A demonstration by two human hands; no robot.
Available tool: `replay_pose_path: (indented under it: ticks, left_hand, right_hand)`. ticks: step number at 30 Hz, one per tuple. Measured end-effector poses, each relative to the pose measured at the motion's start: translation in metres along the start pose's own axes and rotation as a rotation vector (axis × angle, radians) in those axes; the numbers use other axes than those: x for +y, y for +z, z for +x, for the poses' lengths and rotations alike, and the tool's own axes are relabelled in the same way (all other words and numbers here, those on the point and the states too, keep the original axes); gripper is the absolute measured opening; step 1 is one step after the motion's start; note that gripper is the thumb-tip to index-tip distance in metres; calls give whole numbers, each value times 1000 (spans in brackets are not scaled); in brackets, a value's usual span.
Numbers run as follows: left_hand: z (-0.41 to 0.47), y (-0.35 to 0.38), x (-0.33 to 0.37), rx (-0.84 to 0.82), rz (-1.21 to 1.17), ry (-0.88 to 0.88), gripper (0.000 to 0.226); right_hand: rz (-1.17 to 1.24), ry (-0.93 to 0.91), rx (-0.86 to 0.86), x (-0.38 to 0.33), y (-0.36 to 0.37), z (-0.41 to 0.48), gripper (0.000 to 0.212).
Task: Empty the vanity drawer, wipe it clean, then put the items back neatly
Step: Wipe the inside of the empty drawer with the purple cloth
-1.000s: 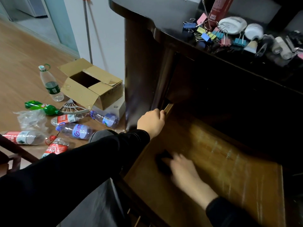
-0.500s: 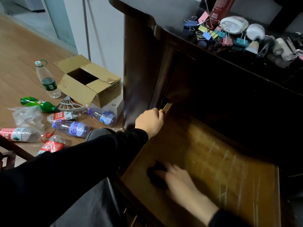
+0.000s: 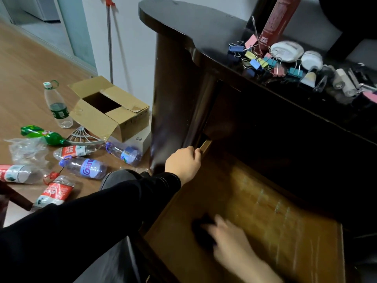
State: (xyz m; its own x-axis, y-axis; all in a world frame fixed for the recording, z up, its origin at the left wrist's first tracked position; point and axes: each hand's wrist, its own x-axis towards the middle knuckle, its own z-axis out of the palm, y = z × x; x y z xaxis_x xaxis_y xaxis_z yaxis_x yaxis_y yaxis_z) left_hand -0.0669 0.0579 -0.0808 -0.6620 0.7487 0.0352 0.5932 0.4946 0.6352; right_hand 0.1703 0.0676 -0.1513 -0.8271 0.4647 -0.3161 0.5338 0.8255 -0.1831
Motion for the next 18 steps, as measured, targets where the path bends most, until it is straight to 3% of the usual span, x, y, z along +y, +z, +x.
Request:
replay_pose_path:
  ticks: [2, 5, 9, 15, 18]
  left_hand:
    - [-1, 0, 0, 4, -4, 2, 43]
    - [-3, -5, 2, -15, -4, 14, 44]
    - [-5, -9, 4, -36, -10, 21, 46]
    - [-1, -3, 1, -29, -24, 15, 44]
    - [-3, -5, 2, -33, -41, 4, 44]
  right_hand:
    - [-19, -35, -23, -2, 3, -5, 74]
    - [-33, 150, 163, 16, -27, 33, 54]
    - [-20, 367, 226, 41, -63, 64, 55]
    - [-40, 51, 106, 5, 2, 9, 70]
    - [22, 104, 148, 6, -1, 10, 68]
